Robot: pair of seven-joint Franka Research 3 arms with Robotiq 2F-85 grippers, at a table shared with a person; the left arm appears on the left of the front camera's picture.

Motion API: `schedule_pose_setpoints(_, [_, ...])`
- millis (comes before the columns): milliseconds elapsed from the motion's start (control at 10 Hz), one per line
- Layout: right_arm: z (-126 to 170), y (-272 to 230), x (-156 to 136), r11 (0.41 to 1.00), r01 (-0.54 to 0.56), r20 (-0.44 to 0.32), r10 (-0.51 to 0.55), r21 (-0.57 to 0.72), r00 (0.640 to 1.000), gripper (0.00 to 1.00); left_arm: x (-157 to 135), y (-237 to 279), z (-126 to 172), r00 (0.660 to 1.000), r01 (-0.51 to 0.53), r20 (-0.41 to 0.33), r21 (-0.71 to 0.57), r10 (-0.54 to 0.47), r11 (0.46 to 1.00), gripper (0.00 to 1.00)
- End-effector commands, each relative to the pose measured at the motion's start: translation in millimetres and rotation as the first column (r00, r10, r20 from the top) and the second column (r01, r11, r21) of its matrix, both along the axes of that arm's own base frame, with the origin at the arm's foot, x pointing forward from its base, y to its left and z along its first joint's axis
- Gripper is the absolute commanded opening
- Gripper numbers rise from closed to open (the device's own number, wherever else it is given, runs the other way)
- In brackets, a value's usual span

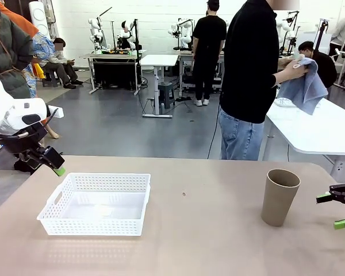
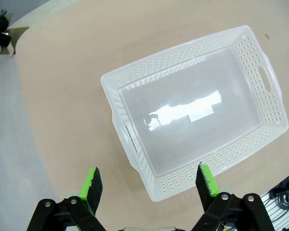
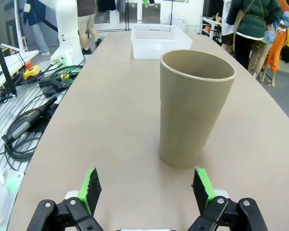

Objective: Clean and organize the cups into the basket.
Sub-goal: Pick up the Organizing basket and move it to the center of the table, then pick up the Reusable plastic cup from the right side of the table and place it inside the Organizing basket.

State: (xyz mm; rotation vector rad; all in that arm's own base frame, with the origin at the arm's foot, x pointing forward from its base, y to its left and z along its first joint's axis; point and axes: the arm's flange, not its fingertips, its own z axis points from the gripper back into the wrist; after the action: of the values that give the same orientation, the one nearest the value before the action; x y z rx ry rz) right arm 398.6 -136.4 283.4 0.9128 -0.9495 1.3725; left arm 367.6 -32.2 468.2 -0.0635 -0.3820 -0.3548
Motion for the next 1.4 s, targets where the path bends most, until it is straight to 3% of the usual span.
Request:
schedule_pose_setpoints(0, [1.5,-1.0,-0.4,1.000,-0.003,0.000,0.003,0.009,1.000,1.00,-2.5,0.2,2.1,1.000,0.003,-0.006,-0.005,-0.003,1.000,1.00])
schedule_pose_setpoints(300, [0.3,-1.3,-0.5,1.000,0.003,0.000,-0.003,0.001,1.000,1.00,0.0,0.0,0.0,1.000,0.000,0.000,0.000,0.000,1.000,1.00])
schedule_pose_setpoints(500, [-6.5,17.0,11.8,1.000,-0.004,0.005,0.004,0.031,1.000,1.00,9.6,2.6,-27.8,0.984,-0.029,-0.178,-0.020,0.025,0.999,1.00])
schedule_pose_setpoints(700, [-20.3,29.3,23.5,0.996,0.014,0.008,-0.015,0.084,1.000,1.00,10.6,3.5,-48.2,0.958,-0.073,-0.282,-0.035,0.061,0.997,1.00])
schedule_pose_setpoints(900, [-29.1,32.4,32.6,0.993,0.011,0.022,-0.014,0.119,1.000,1.00,17.2,-3.2,-72.9,0.933,-0.100,-0.344,0.028,0.104,0.995,1.00])
schedule_pose_setpoints(1100, [-35.2,34.6,39.0,0.990,0.002,0.024,-0.006,0.138,1.000,1.00,24.9,-14.5,-92.3,0.917,-0.124,-0.370,0.097,0.151,0.988,1.00])
schedule_pose_setpoints(1300, [-38.8,34.6,40.6,0.990,-0.001,0.021,-0.002,0.143,1.000,1.00,30.0,-28.5,-103.6,0.927,-0.173,-0.305,0.172,0.219,0.970,1.00])
